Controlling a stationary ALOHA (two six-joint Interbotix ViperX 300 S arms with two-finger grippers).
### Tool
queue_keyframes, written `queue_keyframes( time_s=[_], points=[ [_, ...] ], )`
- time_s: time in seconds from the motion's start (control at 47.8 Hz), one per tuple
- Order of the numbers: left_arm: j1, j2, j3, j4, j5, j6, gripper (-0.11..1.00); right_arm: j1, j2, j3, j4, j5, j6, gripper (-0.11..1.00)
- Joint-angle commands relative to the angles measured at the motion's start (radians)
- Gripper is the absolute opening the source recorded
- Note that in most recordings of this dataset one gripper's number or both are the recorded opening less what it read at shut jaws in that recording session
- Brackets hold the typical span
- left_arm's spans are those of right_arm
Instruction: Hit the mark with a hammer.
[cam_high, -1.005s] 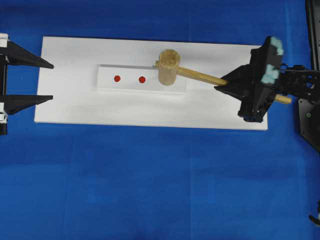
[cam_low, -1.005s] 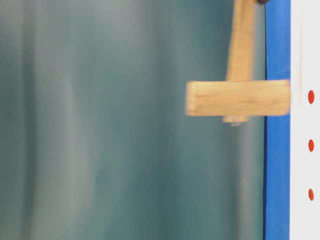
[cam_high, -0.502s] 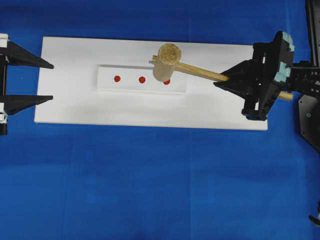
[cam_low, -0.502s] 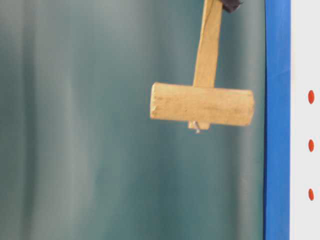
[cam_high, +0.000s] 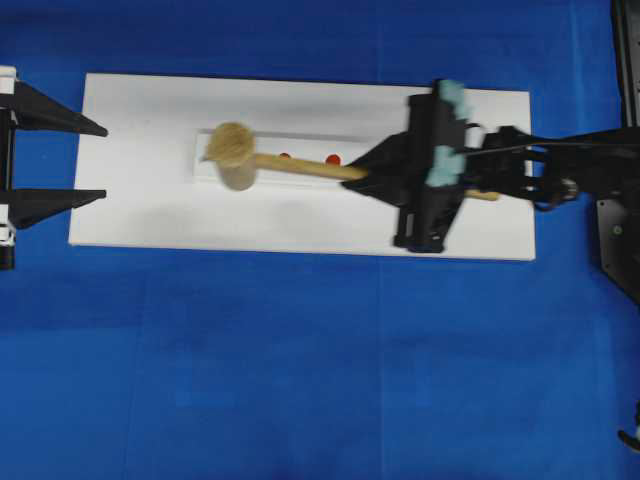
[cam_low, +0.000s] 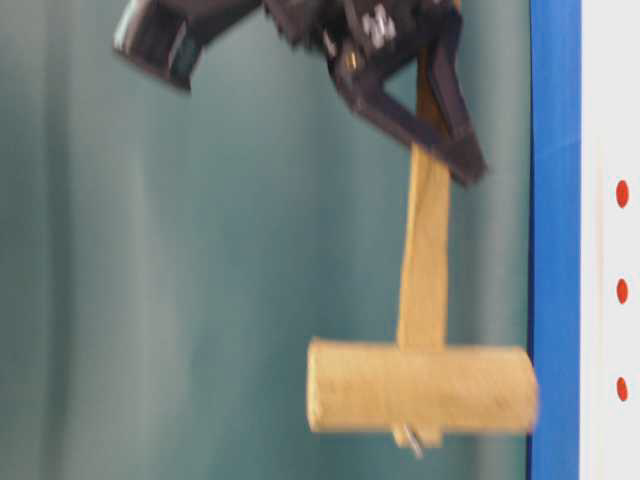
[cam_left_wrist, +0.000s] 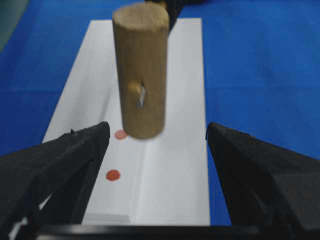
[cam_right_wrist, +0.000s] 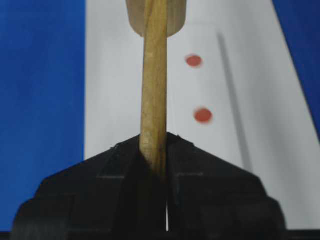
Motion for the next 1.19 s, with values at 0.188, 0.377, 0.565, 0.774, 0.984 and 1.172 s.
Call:
queue_keyframes(
  time_s=[0.188,0.377,0.565,0.774,0.984,1.172],
  points=[
    [0.005,0.009,-0.009,-0.002,-0.005,-0.002,0.76,0.006,0.052,-0.115,-0.031,0.023,-0.002,0.02],
    [0.005,0.011,-0.009,-0.002,-0.008,-0.002,0.77,0.006,0.052,-0.114,-0.031,0.02,-0.002,0.02],
    [0.005,0.048,-0.006,-0.008,-0.067,-0.005,0.77,0.008,0.052,-0.115,-0.031,0.021,-0.002,0.02],
    [0.003,0.207,-0.018,-0.008,-0.221,-0.092,0.82,0.008,0.052,-0.115,-0.034,0.02,-0.002,0.02],
    [0.005,0.368,-0.066,-0.008,-0.334,-0.14,0.94,0.008,0.051,-0.114,-0.034,0.021,-0.002,0.02],
    [0.005,0.482,-0.129,-0.003,-0.379,-0.14,0.94,0.008,0.052,-0.114,-0.034,0.02,-0.002,0.02]
  ],
)
